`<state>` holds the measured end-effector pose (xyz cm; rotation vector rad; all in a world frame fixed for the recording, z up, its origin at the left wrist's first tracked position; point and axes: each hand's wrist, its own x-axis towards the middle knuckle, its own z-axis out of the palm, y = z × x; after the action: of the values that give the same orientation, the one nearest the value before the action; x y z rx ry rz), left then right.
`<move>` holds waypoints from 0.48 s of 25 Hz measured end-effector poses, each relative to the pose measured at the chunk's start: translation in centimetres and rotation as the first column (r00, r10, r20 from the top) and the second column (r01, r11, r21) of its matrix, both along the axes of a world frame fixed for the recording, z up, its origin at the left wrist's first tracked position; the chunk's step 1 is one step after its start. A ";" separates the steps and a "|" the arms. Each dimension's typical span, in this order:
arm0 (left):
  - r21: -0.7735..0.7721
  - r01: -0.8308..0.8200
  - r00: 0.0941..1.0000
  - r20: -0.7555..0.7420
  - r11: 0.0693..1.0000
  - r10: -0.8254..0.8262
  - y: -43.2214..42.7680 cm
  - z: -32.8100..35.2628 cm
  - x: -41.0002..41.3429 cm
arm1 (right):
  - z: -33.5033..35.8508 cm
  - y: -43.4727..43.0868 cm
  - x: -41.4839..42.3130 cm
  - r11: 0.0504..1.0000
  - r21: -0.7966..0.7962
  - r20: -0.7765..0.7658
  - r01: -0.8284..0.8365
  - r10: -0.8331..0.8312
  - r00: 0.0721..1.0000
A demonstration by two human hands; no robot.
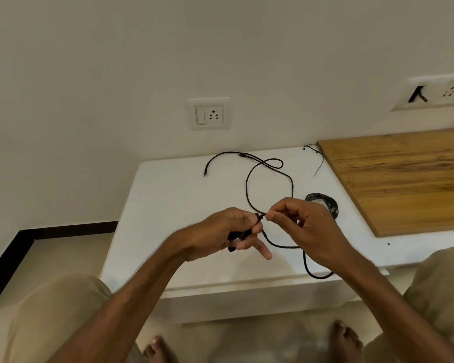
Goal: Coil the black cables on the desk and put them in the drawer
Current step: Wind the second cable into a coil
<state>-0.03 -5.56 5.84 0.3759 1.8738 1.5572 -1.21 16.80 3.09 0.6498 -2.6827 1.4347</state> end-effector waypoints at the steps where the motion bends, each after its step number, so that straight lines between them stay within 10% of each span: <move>1: 0.028 0.003 1.000 0.025 1.000 -0.004 -0.1 0.1 0.1 | -0.1 0.0 0.0 0.999 0.036 -0.040 -0.004 0.005 0.999; 12: 0.483 -0.132 0.990 0.106 0.865 0.092 -0.2 1.1 0.1 | -3.5 -2.3 1.2 0.946 0.316 0.061 -0.071 0.054 0.997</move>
<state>0.06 -5.72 6.96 0.4228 1.4406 2.0974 -0.03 14.47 -0.39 0.7291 -2.9915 1.0475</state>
